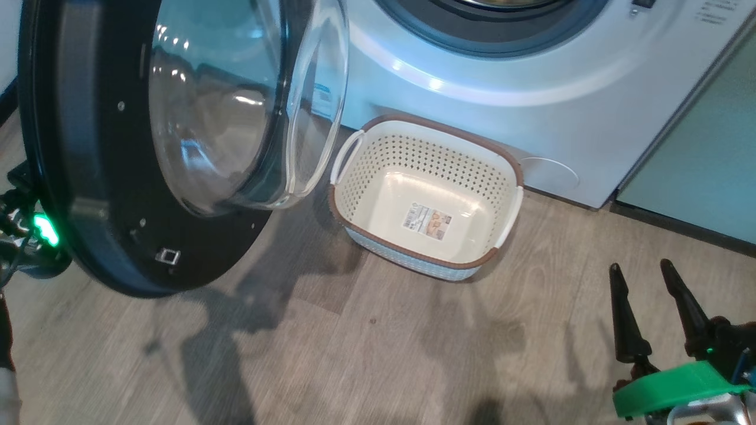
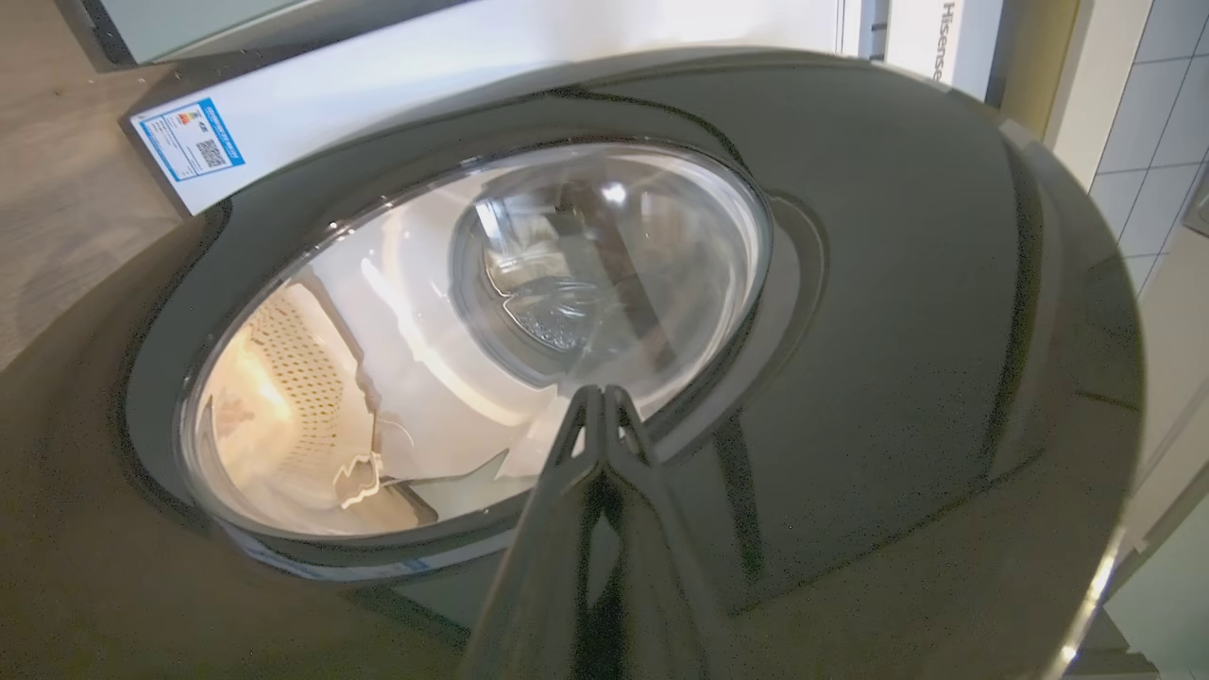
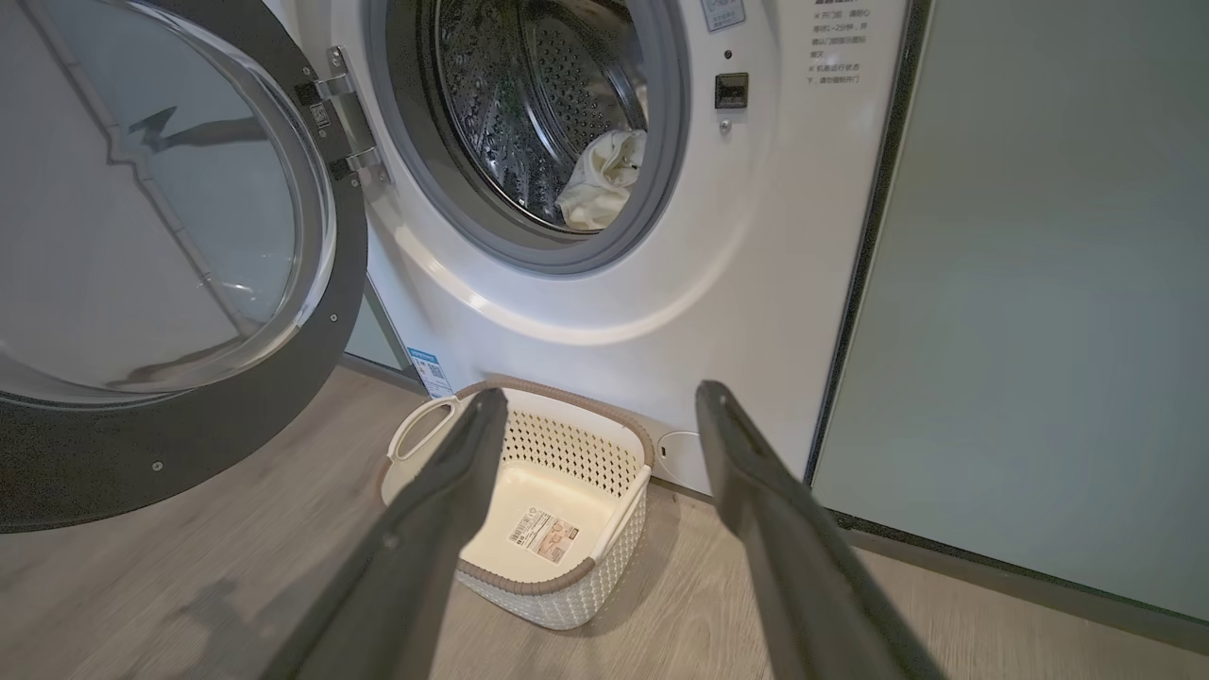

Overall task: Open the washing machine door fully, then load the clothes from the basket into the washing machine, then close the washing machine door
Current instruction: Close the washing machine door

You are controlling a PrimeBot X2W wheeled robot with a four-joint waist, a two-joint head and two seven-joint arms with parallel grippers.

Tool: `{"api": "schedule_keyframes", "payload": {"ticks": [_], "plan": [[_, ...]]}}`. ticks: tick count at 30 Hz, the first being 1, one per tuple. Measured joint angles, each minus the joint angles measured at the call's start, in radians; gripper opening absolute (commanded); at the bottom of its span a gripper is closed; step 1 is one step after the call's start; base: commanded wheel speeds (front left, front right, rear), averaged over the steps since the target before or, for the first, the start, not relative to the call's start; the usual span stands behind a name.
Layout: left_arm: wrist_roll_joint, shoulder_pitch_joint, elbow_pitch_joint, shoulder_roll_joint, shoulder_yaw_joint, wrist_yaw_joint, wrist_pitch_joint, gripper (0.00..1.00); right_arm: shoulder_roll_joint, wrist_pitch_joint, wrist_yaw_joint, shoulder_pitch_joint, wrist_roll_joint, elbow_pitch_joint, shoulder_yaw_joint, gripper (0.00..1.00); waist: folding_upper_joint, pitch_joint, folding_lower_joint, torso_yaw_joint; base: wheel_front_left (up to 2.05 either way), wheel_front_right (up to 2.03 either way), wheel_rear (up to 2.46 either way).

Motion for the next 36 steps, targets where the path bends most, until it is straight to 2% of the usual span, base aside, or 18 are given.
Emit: {"api": "schedule_keyframes", "payload": {"ticks": [7, 15, 36], "plan": [[-0.007, 0.034, -0.092, -0.02, -0.016, 0.029, 0.022, 0.0, 0.004, -0.023, 0.0, -0.013, 0.008, 0.027, 0.001, 1.0, 0.0, -0.006, 0.0, -0.051, 0.0, 0.0, 0.0], [-0.015, 0.054, -0.154, -0.038, -0.034, 0.041, 0.042, 0.0, 0.007, -0.044, 0.0, -0.024, 0.02, 0.055, 0.006, 1.0, 0.0, -0.007, 0.0, -0.119, 0.0, 0.0, 0.0], [-0.018, 0.036, -0.175, -0.093, -0.042, 0.047, 0.007, 0.0, 0.012, -0.089, 0.0, -0.046, 0.072, 0.111, 0.03, 1.0, 0.0, -0.029, 0.0, -0.331, 0.0, 0.0, 0.0]]}}
